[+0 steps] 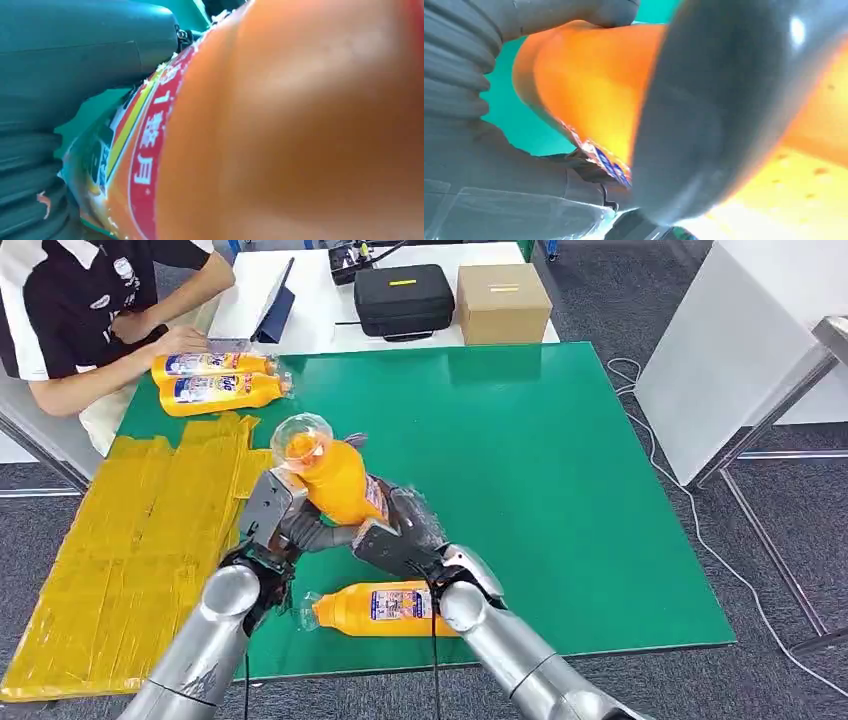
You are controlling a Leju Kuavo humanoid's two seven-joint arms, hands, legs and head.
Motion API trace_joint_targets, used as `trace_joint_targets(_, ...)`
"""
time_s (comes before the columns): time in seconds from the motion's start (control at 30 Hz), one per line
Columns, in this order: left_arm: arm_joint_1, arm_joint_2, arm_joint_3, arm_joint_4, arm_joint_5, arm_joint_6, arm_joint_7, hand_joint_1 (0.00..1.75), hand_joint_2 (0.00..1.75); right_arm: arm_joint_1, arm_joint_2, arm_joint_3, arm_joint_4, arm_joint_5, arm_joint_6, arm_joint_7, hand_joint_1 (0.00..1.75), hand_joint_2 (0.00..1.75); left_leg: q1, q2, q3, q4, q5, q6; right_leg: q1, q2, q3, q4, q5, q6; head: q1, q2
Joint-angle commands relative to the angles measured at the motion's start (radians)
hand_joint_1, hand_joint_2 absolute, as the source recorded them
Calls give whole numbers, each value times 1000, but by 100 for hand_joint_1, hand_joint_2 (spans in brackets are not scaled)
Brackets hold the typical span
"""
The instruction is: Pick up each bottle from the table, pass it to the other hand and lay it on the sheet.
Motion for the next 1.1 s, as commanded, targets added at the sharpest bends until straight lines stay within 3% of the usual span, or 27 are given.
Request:
trace_joint_targets(0.03, -26, 1, 68, 46, 9, 17, 9, 175, 175, -20, -3, 70, 2, 4, 7, -10, 175, 175, 0, 1, 2, 0, -1, -2, 0, 0, 2, -1, -1, 0, 0, 0)
trace_joint_targets(0.57, -19, 4, 99, 26, 42, 23, 7, 175, 175, -9, -6, 59, -6, 2, 8, -9, 175, 175, 1, 1, 2, 0, -1, -2, 1, 0, 3, -1, -1, 0, 0, 0)
trace_joint_targets(0.6, -15, 6, 104, 19, 43, 24, 7, 175, 175, -3, -7, 54, -12, 1, 6, -8, 124, 175, 0, 1, 1, 0, -1, -1, 0, 0, 2, -1, 0, 0, 0, 0)
trace_joint_targets(0.63, -13, 10, 108, 17, 44, 26, 6, 175, 175, 1, -7, 49, -16, -2, 4, -9, 0, 175, 1, 1, 3, 0, -2, -2, 1, 0, 4, -1, -1, 0, 0, 0)
trace_joint_targets(0.83, -5, 53, 173, -44, -11, 117, -4, 175, 175, 27, -44, -8, -136, -17, -19, -20, 0, 175, 1, 1, 3, 1, -2, -3, 1, 0, 3, -1, -1, 0, 0, 0)
trace_joint_targets(1.1, 48, 109, 299, -126, -300, 282, 12, 175, 175, 99, -128, -73, -338, 170, -75, 44, 0, 175, 1, 0, 2, -1, -1, -2, 1, -1, 3, -1, -1, 0, 0, 0)
